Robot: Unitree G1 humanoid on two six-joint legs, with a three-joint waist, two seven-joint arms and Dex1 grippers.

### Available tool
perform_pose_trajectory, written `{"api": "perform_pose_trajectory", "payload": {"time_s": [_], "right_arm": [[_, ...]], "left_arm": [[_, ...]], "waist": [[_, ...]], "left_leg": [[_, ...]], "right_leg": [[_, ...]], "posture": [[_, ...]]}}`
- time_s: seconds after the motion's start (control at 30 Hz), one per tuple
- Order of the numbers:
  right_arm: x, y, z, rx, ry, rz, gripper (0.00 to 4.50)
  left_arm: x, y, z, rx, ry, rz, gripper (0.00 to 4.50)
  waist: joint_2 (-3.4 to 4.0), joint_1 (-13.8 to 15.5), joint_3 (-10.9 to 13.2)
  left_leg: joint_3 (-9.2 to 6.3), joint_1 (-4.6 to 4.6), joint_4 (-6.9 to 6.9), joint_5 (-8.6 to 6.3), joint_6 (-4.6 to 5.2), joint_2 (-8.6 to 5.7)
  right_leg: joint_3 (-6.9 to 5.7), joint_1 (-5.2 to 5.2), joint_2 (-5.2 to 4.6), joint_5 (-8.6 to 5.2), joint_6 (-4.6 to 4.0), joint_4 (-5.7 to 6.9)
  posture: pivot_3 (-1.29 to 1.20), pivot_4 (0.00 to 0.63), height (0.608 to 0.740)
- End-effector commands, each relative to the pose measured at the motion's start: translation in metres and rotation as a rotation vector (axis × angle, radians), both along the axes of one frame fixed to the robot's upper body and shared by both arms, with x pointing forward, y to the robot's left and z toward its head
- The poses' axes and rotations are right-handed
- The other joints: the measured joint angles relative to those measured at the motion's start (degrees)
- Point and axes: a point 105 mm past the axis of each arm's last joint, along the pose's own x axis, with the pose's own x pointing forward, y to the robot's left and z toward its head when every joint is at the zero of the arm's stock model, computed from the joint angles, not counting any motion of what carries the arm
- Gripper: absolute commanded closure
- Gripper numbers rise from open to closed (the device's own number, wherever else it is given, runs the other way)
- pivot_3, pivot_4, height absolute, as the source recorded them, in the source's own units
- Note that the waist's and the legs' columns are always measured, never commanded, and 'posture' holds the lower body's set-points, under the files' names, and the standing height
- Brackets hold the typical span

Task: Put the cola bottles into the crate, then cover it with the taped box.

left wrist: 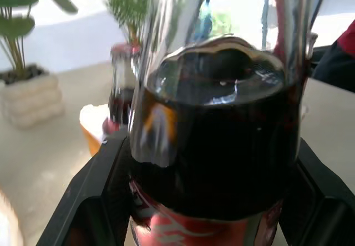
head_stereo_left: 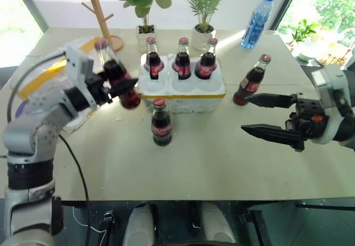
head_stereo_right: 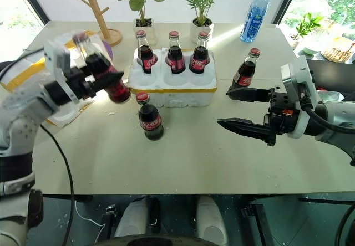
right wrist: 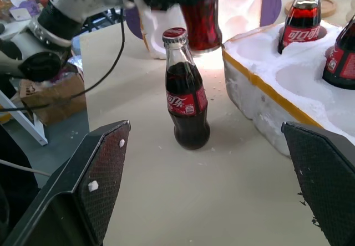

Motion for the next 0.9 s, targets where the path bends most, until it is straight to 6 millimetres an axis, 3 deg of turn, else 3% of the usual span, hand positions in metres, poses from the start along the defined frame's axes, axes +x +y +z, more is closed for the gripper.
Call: {"api": "perform_pose_trajectory", "payload": {"time_s": [0.03,0.17,0.33,0.67,0.8,0.9], "right_arm": [[-0.002,-0.002,0.008,0.008,-0.067,-0.016,0.00],[0.000,-0.003,0.007,0.012,-0.080,-0.042,0.00],[-0.001,-0.003,0.005,0.020,-0.084,-0.055,0.00],[0.002,-0.003,-0.003,0.015,-0.083,-0.084,0.00],[0.007,0.009,-0.004,0.027,-0.096,-0.041,0.00],[0.010,0.017,-0.007,0.025,-0.099,-0.010,0.00]], "left_arm": [[0.015,-0.013,0.026,0.014,-0.106,-0.033,1.80],[0.041,-0.036,0.021,0.022,-0.101,-0.087,1.80],[0.055,-0.054,-0.007,0.057,-0.040,-0.149,1.80],[0.059,-0.050,-0.032,0.142,-0.009,-0.146,1.80],[0.063,-0.054,-0.056,0.156,0.044,-0.139,0.02],[0.063,-0.054,-0.062,0.150,0.058,-0.134,0.02]], "waist": [[0.00,0.2,0.0],[0.00,0.1,0.0],[0.00,-0.2,0.0],[-0.02,0.0,0.0],[0.00,-0.1,0.0],[0.01,-0.2,0.0]], "left_leg": [[-0.01,0.00,0.00,0.00,0.00,-0.01],[-0.03,-0.02,0.01,0.00,0.01,-0.06],[-0.04,-0.04,0.00,0.01,0.02,-0.06],[-0.09,-0.12,0.03,0.01,0.02,-0.06],[-0.11,-0.06,0.03,0.01,0.02,-0.06],[-0.12,-0.03,0.03,0.01,0.02,-0.05]], "right_leg": [[-0.01,0.02,0.00,0.00,0.01,-0.01],[-0.03,0.05,-0.02,0.02,0.04,-0.05],[0.00,-0.01,0.02,0.05,0.10,-0.04],[-0.03,-0.04,-0.01,0.05,0.12,-0.03],[-0.03,-0.01,0.00,0.05,0.12,0.01],[-0.03,0.01,0.01,0.05,0.12,0.02]], "posture": [[0.00,0.150,0.740],[0.00,0.150,0.740],[0.00,0.150,0.740],[0.00,0.150,0.740],[0.00,0.150,0.740],[0.00,0.150,0.740]]}}
